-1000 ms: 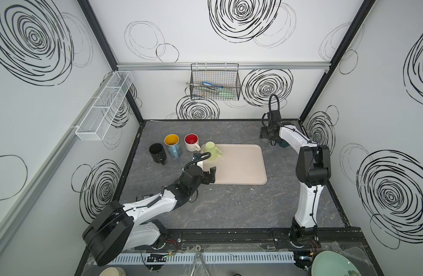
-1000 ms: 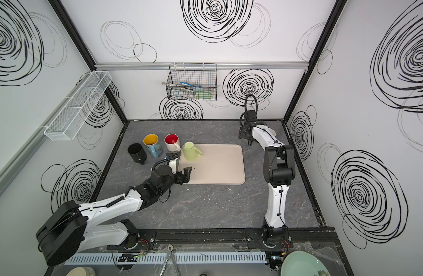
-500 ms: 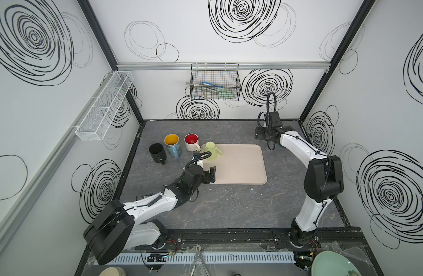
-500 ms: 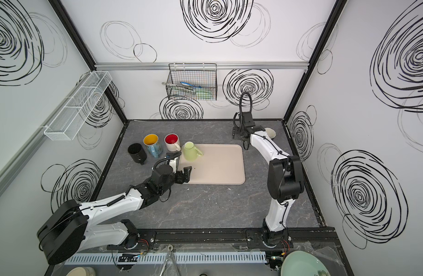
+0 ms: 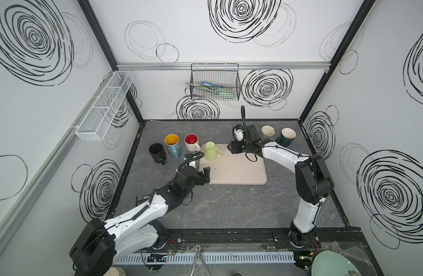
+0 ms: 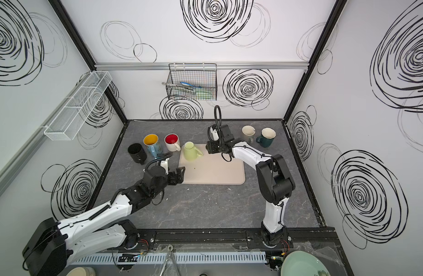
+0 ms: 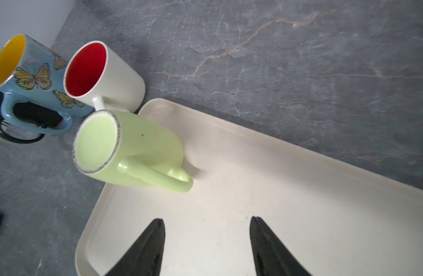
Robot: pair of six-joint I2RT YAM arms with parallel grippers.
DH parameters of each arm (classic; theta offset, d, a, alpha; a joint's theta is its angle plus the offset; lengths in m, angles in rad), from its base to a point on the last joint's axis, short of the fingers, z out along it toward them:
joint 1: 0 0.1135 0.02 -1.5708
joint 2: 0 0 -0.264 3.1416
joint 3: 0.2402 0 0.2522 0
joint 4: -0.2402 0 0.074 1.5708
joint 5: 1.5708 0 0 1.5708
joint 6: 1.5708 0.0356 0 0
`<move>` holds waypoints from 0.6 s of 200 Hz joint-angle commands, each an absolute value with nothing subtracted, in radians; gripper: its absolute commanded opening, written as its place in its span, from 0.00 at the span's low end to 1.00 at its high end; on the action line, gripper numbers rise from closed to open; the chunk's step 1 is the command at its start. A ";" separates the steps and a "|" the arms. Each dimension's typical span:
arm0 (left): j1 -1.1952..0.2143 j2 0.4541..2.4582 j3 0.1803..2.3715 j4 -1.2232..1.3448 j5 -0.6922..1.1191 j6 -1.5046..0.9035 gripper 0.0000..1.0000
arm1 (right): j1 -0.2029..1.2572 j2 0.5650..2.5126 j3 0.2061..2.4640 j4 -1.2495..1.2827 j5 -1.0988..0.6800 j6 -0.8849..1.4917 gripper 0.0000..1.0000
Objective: Turn the mug right side up
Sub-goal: Move the mug to the tray.
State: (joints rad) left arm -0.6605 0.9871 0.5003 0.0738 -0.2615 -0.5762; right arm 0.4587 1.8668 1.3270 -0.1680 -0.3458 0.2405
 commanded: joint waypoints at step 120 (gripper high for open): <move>-0.558 0.977 0.534 -0.069 -0.167 -0.575 0.96 | 0.546 2.018 1.369 -0.097 -0.406 0.028 0.56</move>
